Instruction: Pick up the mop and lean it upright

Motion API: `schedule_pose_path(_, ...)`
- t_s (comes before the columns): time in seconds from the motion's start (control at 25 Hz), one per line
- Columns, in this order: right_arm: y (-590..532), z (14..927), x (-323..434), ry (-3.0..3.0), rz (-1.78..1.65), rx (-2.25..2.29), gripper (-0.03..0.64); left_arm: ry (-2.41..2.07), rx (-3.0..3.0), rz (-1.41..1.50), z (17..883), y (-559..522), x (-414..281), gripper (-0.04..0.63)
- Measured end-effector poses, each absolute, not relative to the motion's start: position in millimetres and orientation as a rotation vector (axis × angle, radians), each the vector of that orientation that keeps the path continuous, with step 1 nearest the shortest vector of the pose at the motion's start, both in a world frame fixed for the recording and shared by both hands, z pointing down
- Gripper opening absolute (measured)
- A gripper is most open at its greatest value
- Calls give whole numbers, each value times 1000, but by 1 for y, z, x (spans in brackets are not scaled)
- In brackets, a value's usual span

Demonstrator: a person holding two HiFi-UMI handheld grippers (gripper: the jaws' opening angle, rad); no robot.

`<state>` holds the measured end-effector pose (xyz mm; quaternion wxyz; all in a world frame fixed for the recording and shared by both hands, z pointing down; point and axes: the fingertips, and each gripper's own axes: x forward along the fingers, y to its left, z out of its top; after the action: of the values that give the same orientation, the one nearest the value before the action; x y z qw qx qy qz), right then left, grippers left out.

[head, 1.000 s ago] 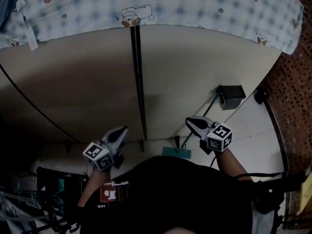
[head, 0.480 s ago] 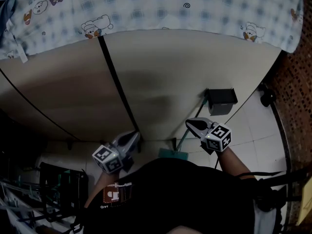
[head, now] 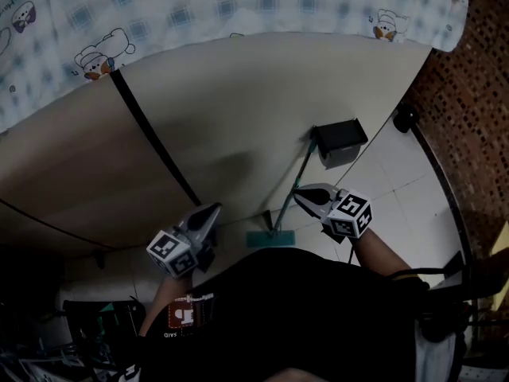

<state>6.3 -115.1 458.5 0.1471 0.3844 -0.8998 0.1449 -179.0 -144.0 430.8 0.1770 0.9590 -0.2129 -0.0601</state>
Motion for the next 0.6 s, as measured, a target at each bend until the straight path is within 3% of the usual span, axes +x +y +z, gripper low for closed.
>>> schedule_pose_path(0.28,-119,468,71,-2635,473,1099,15,-622,2752,-79,431,-138,-114,-6)
schedule_pose_path(0.6,-123,500,159,-2646,459,795,15,-829,2612,-155,435,-138,-11,-6)
